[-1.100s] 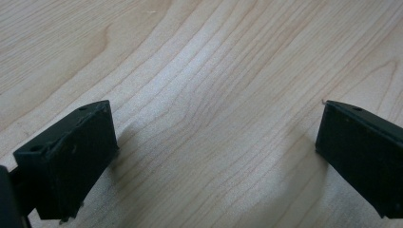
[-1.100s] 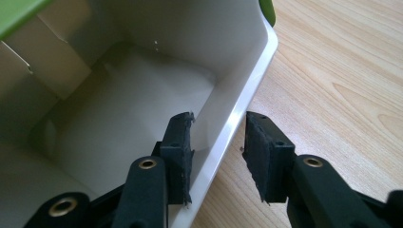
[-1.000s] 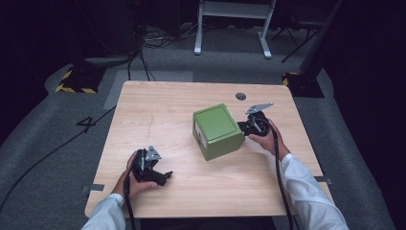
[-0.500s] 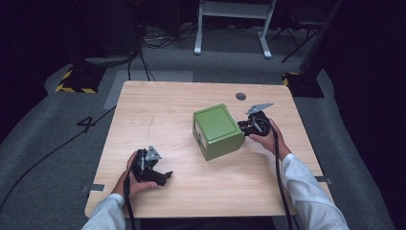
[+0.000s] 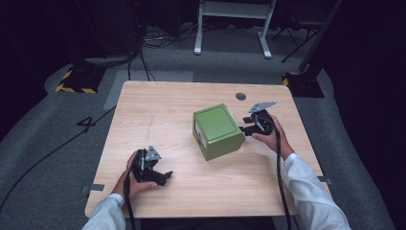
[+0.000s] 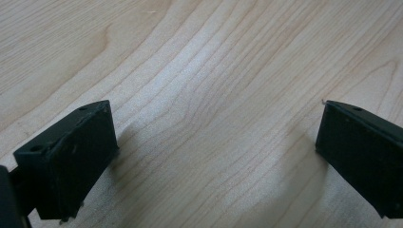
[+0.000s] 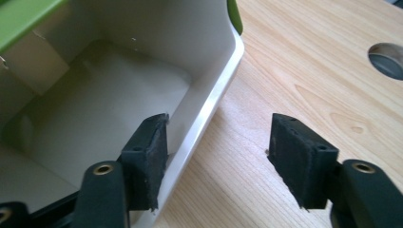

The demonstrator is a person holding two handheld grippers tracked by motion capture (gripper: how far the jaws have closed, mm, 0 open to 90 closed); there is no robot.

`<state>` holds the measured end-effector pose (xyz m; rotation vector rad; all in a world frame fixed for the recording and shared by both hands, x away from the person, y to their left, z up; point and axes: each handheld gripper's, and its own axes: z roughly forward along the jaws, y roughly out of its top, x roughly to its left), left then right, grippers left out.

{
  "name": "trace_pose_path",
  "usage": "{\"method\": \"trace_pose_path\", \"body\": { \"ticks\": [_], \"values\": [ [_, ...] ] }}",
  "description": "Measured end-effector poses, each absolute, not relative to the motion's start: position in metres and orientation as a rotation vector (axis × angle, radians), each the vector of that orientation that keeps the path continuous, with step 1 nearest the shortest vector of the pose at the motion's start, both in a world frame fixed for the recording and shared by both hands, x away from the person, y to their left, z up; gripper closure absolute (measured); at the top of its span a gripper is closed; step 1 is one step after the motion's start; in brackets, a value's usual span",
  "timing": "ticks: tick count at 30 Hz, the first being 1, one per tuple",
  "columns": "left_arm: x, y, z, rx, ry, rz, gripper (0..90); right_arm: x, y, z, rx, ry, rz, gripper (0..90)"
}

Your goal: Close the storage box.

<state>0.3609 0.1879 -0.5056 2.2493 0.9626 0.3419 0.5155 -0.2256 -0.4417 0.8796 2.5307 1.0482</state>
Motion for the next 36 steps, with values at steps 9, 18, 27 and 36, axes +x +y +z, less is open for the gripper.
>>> {"method": "trace_pose_path", "body": {
  "ticks": [9,18,27,36],
  "values": [
    [0.361,0.188,-0.506,2.249,0.963,0.342,0.1,0.515,-0.232,-0.438,0.937,2.492,1.026,24.5],
    [0.361,0.188,-0.506,2.249,0.963,0.342,0.1,0.512,-0.242,-0.431,0.951,2.415,0.868,21.7],
    [0.361,0.188,-0.506,2.249,0.963,0.342,0.1,0.507,-0.263,-0.428,0.982,2.391,0.885,21.8],
    [0.361,0.188,-0.506,2.249,0.963,0.341,0.1,0.495,-0.279,-0.422,0.967,2.385,0.902,21.4]
  ]
}}
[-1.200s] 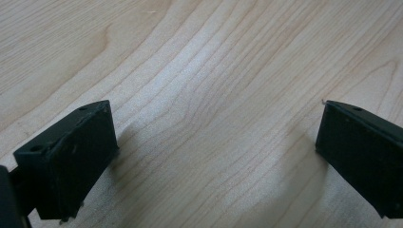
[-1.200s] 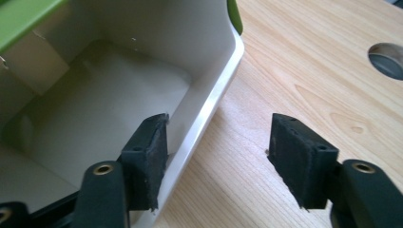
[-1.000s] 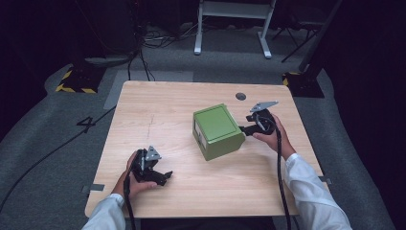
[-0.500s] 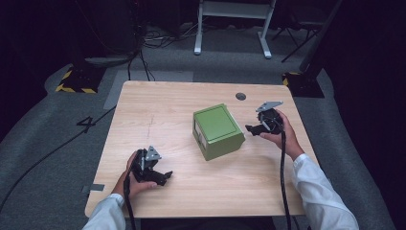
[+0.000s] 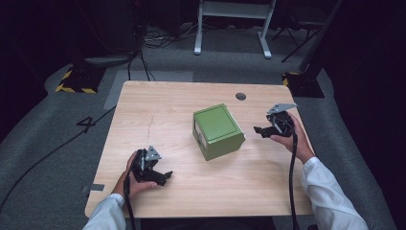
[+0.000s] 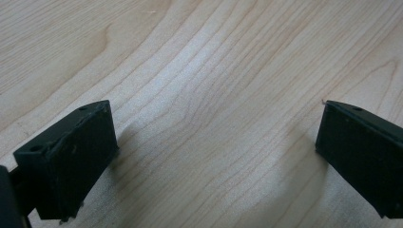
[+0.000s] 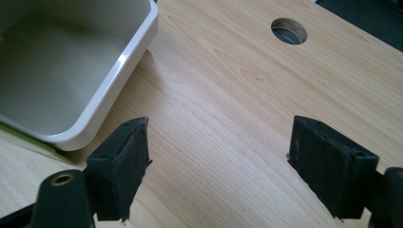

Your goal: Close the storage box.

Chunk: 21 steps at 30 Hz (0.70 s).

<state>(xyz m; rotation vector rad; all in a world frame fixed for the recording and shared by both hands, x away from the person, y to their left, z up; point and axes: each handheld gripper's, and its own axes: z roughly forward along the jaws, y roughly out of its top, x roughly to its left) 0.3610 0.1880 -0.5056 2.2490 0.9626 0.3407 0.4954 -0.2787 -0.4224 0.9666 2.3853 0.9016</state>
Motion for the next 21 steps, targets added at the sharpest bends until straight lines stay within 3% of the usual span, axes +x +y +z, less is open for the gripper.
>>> {"method": "trace_pose_path", "body": {
  "ticks": [21],
  "values": [
    [0.361,0.188,-0.506,2.249,0.963,0.342,0.1,0.446,-0.309,-0.42,0.861,2.458,0.913,21.3]
  ]
}}
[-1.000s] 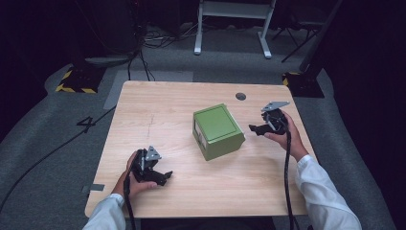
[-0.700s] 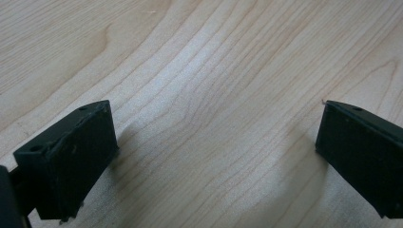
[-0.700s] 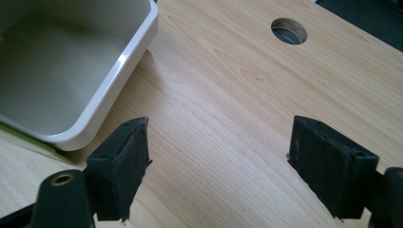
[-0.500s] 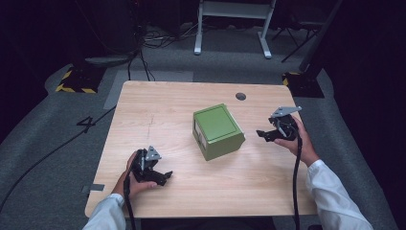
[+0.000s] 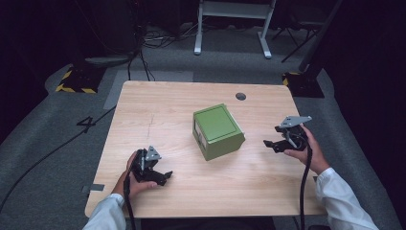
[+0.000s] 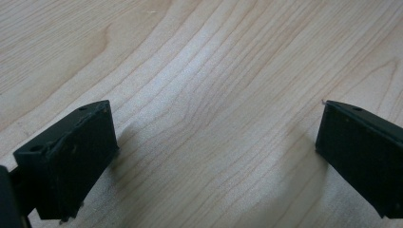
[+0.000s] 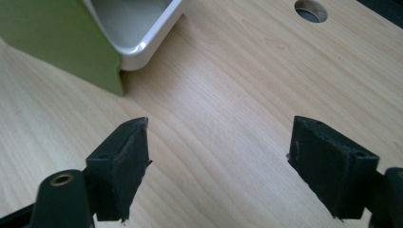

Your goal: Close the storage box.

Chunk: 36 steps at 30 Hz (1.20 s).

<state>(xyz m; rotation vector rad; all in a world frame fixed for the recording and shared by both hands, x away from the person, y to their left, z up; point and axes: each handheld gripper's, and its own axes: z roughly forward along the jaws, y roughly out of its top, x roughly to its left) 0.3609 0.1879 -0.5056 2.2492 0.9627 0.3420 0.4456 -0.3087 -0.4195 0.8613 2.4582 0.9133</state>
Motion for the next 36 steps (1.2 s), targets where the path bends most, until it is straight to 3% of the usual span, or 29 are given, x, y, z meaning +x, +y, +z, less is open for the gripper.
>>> {"method": "trace_pose_path", "body": {
  "ticks": [18,36],
  "values": [
    [0.361,0.188,-0.506,2.249,0.962,0.342,0.1,0.393,-0.358,-0.458,0.898,2.425,0.885,20.6],
    [0.36,0.188,-0.505,2.25,0.969,0.346,0.3,0.366,-0.396,-0.503,1.141,2.312,1.014,17.7]
  ]
}}
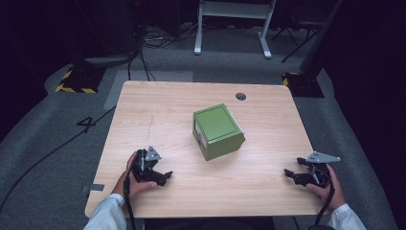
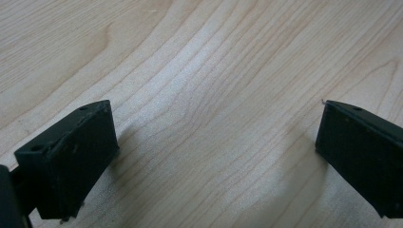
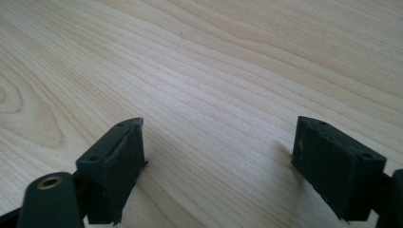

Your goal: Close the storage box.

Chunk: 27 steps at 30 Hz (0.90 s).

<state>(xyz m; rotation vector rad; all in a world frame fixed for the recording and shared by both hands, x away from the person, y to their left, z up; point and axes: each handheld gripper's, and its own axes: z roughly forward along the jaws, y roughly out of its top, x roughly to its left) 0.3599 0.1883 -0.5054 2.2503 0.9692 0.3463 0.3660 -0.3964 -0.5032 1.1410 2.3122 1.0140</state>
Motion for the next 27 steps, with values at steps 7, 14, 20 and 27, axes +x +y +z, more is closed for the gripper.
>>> {"method": "trace_pose_path", "body": {
  "ticks": [7,14,20,27],
  "values": [
    [0.3599,0.1884,-0.5054,2.251,0.968,0.344,0.1,0.3662,-0.3953,-0.5038,1.147,2.309,1.016,17.2],
    [0.3596,0.1885,-0.5056,2.248,0.968,0.343,0.1,0.3663,-0.3951,-0.5038,1.147,2.309,1.015,16.9],
    [0.3601,0.1885,-0.5057,2.248,0.966,0.341,0.1,0.3666,-0.3951,-0.5039,1.145,2.31,1.015,16.8],
    [0.3604,0.1882,-0.5057,2.247,0.967,0.342,0.1,0.3666,-0.395,-0.5039,1.145,2.31,1.014,16.8]
  ]
}}
